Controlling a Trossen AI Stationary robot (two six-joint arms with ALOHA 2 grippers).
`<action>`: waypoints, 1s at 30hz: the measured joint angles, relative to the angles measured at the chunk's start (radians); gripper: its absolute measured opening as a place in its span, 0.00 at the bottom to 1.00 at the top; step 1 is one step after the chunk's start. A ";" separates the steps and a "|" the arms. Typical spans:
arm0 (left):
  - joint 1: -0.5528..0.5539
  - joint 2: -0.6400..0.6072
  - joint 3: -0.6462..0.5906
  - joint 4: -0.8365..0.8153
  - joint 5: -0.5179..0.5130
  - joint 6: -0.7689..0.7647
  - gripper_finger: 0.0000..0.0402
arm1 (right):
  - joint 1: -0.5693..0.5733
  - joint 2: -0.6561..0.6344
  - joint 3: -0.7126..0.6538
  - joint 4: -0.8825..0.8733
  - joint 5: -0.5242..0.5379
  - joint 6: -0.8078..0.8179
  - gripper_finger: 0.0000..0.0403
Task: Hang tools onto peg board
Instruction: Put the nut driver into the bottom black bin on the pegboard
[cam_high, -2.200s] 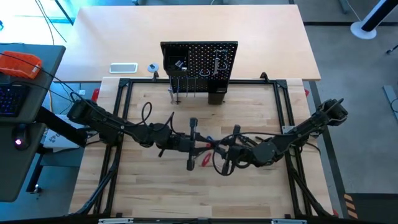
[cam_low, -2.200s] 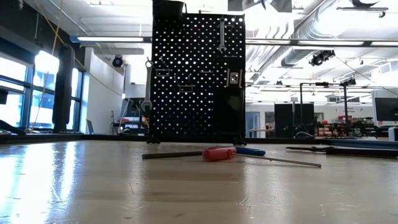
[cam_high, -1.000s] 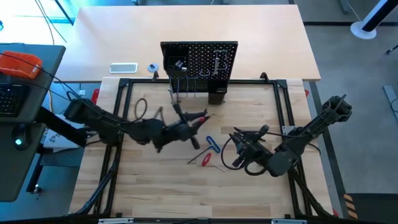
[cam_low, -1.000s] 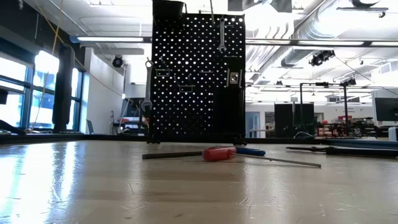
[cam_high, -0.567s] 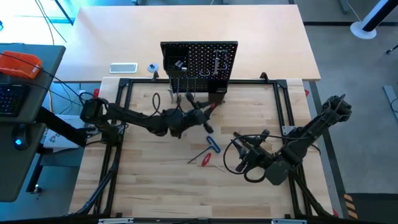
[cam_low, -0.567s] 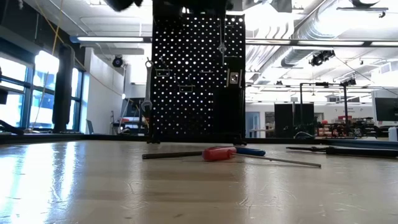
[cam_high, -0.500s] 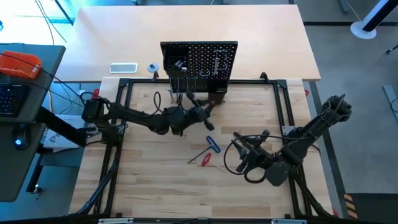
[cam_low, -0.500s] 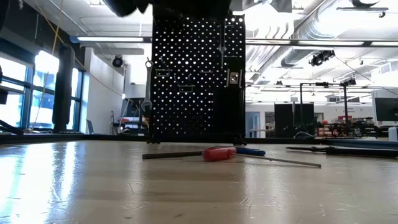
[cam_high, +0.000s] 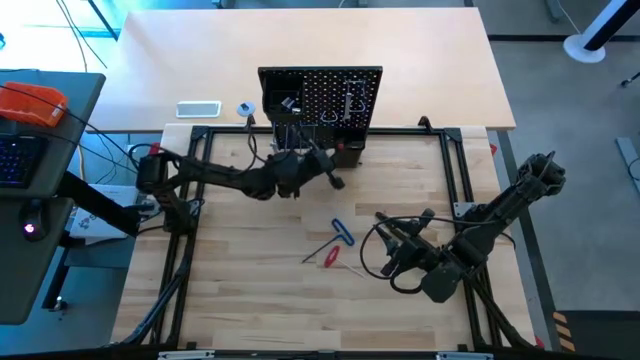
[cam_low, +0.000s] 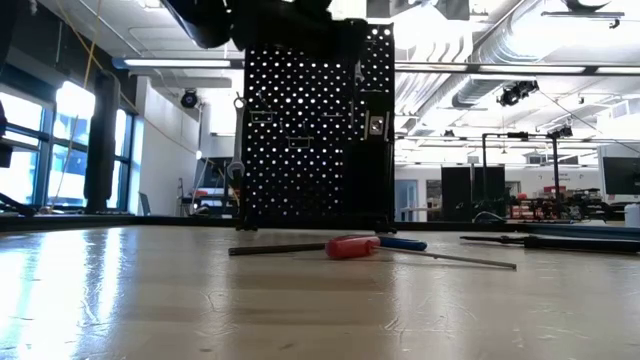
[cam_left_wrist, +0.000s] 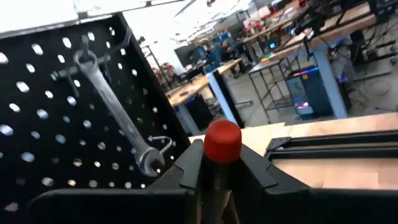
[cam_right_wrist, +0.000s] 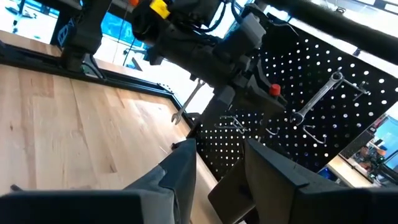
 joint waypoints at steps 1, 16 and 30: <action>0.009 0.003 0.000 -0.003 0.020 -0.022 0.11 | 0.000 0.000 0.000 -0.007 0.000 0.011 0.32; 0.065 0.070 0.000 -0.011 0.049 -0.086 0.11 | 0.000 0.000 0.000 -0.017 0.000 0.039 0.32; 0.131 0.081 0.000 -0.065 0.128 -0.238 0.14 | 0.000 0.000 0.000 -0.017 0.000 0.039 0.32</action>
